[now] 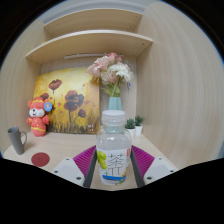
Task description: Pour water
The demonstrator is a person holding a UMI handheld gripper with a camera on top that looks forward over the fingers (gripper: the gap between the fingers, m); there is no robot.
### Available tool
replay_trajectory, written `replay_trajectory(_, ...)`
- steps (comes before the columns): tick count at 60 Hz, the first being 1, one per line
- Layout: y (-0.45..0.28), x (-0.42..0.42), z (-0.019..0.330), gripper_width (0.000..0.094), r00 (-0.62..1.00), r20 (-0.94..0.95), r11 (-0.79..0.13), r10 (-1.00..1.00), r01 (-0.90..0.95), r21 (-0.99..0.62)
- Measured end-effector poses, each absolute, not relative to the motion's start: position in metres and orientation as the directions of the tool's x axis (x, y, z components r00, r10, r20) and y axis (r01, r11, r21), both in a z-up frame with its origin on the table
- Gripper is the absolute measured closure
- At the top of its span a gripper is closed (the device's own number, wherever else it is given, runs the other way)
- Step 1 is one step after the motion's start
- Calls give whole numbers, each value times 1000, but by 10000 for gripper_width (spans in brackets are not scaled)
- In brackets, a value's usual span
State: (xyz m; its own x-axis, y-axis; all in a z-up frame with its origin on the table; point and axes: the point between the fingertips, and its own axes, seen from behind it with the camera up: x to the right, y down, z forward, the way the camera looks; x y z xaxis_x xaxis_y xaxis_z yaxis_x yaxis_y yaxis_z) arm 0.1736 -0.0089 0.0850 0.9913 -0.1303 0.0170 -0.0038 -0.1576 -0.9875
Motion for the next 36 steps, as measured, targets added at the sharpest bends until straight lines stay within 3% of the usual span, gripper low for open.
replay_trajectory(18, -5, 168, 83, 546, 988, 61, -141, -145, 41, -989)
replay_trajectory(36, 2, 154, 96, 548, 970, 208, -154, -123, 188, -970)
